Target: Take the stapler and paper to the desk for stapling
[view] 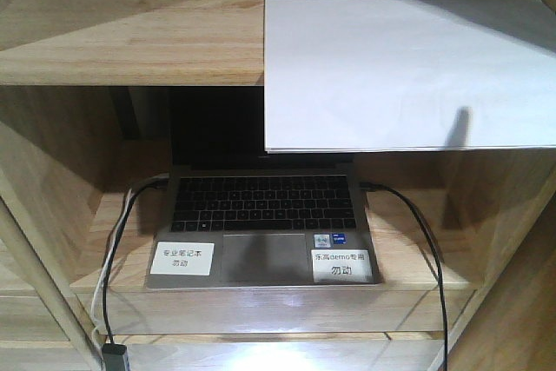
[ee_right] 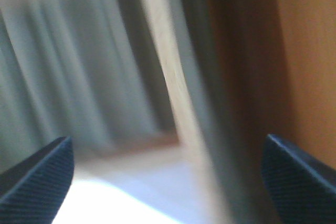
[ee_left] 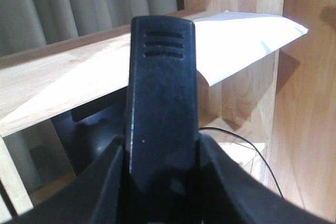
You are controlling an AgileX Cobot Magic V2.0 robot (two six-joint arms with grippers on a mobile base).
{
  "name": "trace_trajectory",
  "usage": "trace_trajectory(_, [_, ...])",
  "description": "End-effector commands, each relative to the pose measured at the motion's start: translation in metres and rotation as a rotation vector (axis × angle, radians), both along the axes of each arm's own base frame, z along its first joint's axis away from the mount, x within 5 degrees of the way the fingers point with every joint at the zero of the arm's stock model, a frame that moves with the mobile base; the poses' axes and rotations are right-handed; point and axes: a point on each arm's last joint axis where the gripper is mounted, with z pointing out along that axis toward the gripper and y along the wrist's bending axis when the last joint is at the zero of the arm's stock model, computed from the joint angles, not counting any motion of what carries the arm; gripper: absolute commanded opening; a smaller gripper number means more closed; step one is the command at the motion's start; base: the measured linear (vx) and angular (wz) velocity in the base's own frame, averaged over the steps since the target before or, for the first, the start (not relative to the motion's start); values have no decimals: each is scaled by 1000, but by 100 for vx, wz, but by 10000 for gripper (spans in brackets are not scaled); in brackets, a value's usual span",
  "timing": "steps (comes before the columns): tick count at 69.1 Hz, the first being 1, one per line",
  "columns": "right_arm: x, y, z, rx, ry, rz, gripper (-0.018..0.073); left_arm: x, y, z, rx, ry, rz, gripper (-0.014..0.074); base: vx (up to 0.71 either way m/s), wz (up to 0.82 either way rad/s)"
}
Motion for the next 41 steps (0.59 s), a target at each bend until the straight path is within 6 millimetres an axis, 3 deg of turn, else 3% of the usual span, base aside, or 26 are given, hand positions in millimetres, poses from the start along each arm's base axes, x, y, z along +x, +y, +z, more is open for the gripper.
trace_trajectory(1, [-1, -2, 15, 229, -121, 30, 715, 0, 0, 19, -93, -111, -6, -6, 0, 0])
trace_trajectory(12, [-1, -4, 15, 587, -154, 80, 705, 0, 0, 19, -93, -111, -6, -6, 0, 0])
trace_trajectory(27, [3, -1, 14, 624, -219, 153, 688, 0, 0, 19, -93, -111, -6, -6, 0, 0])
trace_trajectory(41, [21, 18, -24, 686, -73, 343, 670, 0, 0, 19, -92, -110, -6, -6, 0, 0])
